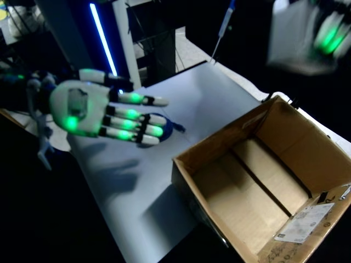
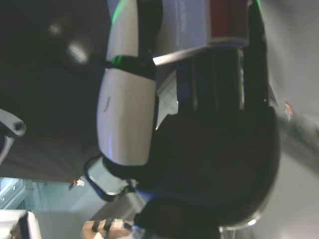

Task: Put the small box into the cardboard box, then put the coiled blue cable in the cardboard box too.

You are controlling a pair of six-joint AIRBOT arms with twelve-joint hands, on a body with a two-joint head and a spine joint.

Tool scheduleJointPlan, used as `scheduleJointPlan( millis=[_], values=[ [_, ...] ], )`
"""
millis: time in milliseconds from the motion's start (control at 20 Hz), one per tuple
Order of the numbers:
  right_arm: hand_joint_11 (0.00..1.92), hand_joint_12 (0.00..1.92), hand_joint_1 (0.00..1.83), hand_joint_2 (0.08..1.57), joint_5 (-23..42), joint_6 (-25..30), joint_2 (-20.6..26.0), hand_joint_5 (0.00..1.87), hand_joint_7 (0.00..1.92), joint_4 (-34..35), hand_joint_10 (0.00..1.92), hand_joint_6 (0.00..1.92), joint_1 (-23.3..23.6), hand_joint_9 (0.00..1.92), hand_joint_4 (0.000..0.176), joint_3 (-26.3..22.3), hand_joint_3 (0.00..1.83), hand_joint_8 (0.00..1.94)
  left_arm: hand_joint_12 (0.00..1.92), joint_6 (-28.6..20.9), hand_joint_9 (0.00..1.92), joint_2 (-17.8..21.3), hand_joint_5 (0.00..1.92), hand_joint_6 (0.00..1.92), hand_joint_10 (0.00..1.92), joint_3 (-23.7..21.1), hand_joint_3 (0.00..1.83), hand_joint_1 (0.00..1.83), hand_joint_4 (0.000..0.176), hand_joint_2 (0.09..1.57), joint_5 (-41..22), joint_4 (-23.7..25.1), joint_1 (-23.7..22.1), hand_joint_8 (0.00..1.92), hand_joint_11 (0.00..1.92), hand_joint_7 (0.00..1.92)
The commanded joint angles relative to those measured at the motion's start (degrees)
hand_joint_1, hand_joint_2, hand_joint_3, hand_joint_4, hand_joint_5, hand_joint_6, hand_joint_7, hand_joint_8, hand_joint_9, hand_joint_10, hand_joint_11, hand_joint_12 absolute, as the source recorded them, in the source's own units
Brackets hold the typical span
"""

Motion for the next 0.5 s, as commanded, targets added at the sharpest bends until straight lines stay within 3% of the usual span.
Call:
scheduleJointPlan(
  millis=[0,50,100,150,250,350,450],
  values=[
    [0.00,0.00,0.03,1.35,6.9,0.2,-0.3,0.02,0.01,0.7,0.00,0.00,0.6,0.00,0.176,0.3,0.00,0.00,1.59,0.1,0.85,-1.2,1.10,0.65,1.01,1.8,0.00,1.24,0.000,1.09,-3.4,-2.3,-0.7,1.13,0.58,0.99],
    [0.00,0.00,0.02,1.35,7.2,0.3,-0.7,0.03,0.01,0.5,0.00,0.00,0.7,0.00,0.176,0.5,0.00,0.00,1.58,0.1,0.91,-3.7,1.09,0.64,1.06,4.2,0.00,1.26,0.000,1.08,-1.5,-3.8,-0.7,1.06,0.67,1.06],
    [0.00,0.00,0.02,1.36,7.5,0.4,-0.9,0.03,0.01,0.3,0.00,0.00,0.7,0.00,0.176,0.7,0.00,0.00,1.54,0.1,0.96,-5.8,1.02,0.78,0.94,6.5,0.00,1.25,0.000,1.09,0.4,-5.1,-0.7,1.00,0.67,1.07],
    [0.00,0.00,0.00,1.36,7.9,0.8,-1.2,0.02,0.01,-0.1,0.00,0.00,0.7,0.00,0.176,1.0,0.00,0.00,1.45,0.1,0.94,-7.8,0.91,0.97,1.17,8.8,0.00,1.37,0.000,1.11,2.6,-6.2,-0.6,0.96,0.70,1.02],
    [0.00,0.00,0.00,1.36,8.4,2.2,-1.8,0.02,0.01,-0.8,0.00,0.00,0.8,0.00,0.176,1.7,0.00,0.00,1.25,0.1,0.94,-9.8,0.90,1.05,1.15,11.1,0.00,1.36,0.000,1.12,4.5,-7.5,0.5,0.95,0.68,0.99],
    [0.00,0.00,0.00,1.37,8.7,3.3,-2.1,0.03,0.00,-1.2,0.00,0.00,0.9,0.00,0.176,2.1,0.01,0.00,1.11,-0.7,1.05,-11.2,0.94,0.96,0.49,12.7,0.00,1.22,0.000,1.12,5.6,-8.5,1.4,1.03,0.78,1.01],
    [0.00,0.00,0.00,1.37,8.8,3.4,-2.1,0.05,0.00,-1.3,0.00,0.01,0.9,0.00,0.176,2.1,0.00,0.00,1.16,-1.9,1.07,-11.9,0.83,1.13,0.33,13.5,0.00,1.19,0.000,1.16,6.4,-8.5,2.0,1.16,0.77,0.93]
  ],
)
